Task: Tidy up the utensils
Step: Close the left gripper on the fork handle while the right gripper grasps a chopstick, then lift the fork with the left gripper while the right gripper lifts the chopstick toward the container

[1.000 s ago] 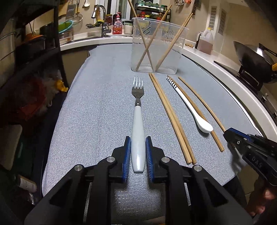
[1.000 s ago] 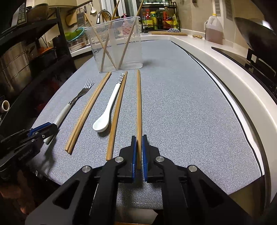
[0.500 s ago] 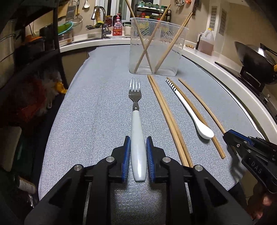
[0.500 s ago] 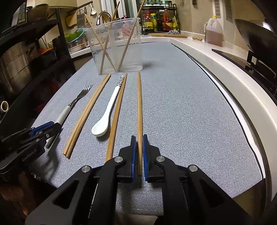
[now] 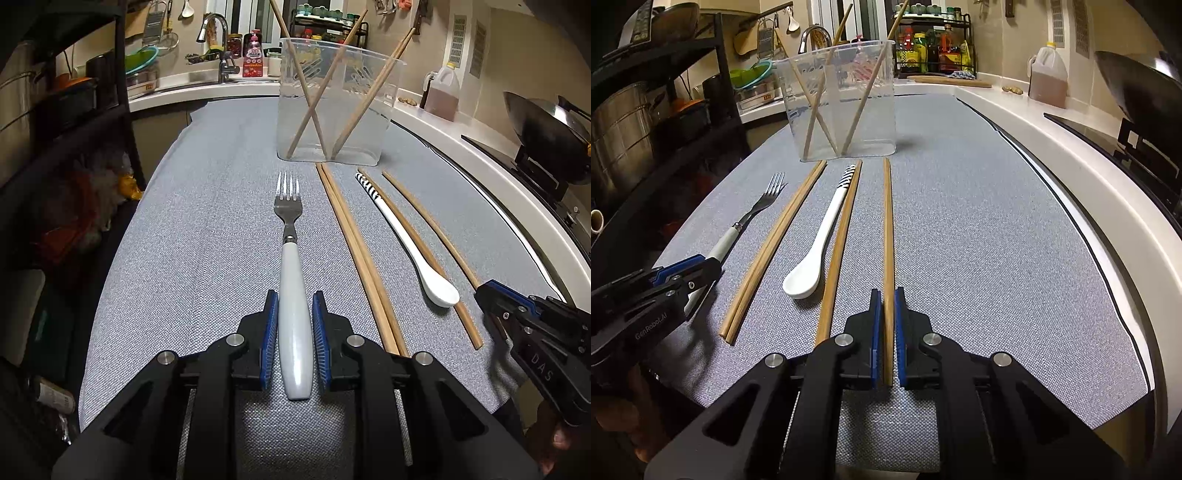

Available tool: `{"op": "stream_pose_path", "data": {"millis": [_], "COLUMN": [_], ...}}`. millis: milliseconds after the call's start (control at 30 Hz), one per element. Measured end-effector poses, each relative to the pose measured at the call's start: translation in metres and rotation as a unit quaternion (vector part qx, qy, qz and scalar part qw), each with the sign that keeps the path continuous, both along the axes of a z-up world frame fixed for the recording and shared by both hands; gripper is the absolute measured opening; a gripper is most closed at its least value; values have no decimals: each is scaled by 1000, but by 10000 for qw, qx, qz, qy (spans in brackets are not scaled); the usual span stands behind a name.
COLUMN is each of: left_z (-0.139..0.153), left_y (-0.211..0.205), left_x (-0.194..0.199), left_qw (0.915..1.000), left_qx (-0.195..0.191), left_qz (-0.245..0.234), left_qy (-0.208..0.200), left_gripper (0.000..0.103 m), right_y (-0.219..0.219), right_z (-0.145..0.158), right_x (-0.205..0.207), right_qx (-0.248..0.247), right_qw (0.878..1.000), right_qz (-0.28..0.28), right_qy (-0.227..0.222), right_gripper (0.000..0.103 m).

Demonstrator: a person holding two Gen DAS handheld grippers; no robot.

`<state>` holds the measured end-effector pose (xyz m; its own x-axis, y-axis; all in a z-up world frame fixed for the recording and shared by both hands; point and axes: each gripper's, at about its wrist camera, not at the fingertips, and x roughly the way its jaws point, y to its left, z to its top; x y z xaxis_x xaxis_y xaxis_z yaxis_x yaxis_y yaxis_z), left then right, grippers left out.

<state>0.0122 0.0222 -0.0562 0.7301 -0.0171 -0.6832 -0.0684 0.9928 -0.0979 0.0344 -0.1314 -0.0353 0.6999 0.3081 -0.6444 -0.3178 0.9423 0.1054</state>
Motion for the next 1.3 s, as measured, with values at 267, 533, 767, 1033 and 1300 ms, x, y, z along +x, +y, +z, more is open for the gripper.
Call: {"op": "stream_pose_path", "data": {"millis": [267, 533, 767, 1033, 1300], "left_z": [0, 6, 27, 53, 82], "left_y": [1, 4, 4, 8, 22], "left_x": [1, -4, -19, -31, -20], "left_qw": [10000, 9999, 9987, 9947, 9930], "left_qx": [41, -12, 111, 174, -49], "left_qz": [-49, -117, -179, -232, -219], "left_qy": [8, -62, -465, -988, -1161], "left_gripper": [18, 18, 18, 17, 17], "right_y": [1, -3, -12, -22, -26], "right_z": [3, 16, 49, 94, 139], "right_x": [2, -10, -25, -36, -26], "right_qx": [-43, -74, -42, 37, 157], "right_qw": [10000, 9999, 9994, 9961, 9910], "right_qz": [-2, -73, -108, -94, 7], "right_qy": [83, 27, -341, -872, -1330], "right_gripper": [6, 6, 6, 6, 6]}}
